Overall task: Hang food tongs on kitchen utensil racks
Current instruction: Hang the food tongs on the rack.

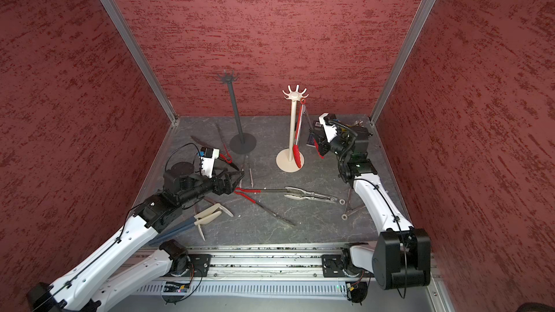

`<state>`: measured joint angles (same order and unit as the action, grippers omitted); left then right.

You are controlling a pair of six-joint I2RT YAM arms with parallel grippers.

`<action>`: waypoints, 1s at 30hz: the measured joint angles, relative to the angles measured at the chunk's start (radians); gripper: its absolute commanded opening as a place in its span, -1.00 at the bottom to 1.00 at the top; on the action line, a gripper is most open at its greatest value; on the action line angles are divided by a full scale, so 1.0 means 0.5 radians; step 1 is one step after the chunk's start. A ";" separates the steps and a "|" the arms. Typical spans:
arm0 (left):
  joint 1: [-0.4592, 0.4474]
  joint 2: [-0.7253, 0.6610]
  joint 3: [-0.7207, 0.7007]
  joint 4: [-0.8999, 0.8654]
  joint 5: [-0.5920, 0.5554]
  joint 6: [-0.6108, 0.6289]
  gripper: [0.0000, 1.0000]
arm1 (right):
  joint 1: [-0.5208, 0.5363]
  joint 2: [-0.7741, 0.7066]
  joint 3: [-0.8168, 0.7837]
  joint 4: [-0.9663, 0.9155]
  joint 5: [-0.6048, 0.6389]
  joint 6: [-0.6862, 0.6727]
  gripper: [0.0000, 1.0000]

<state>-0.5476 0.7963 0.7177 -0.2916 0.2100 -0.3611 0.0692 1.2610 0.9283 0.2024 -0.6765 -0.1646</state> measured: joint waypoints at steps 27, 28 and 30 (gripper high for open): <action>0.011 0.041 0.001 0.000 -0.002 0.000 0.99 | 0.003 -0.106 -0.047 -0.152 0.297 0.481 0.53; 0.013 0.041 0.002 0.000 -0.002 0.000 1.00 | 0.003 -0.106 -0.039 -0.206 0.330 0.513 0.53; 0.018 0.041 0.004 -0.001 0.000 -0.001 0.99 | 0.003 -0.106 -0.020 -0.316 0.379 0.561 0.53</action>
<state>-0.5385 0.8169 0.7197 -0.2920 0.2100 -0.3614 0.0708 1.2079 0.9184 0.0444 -0.4870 0.1158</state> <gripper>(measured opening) 0.996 0.764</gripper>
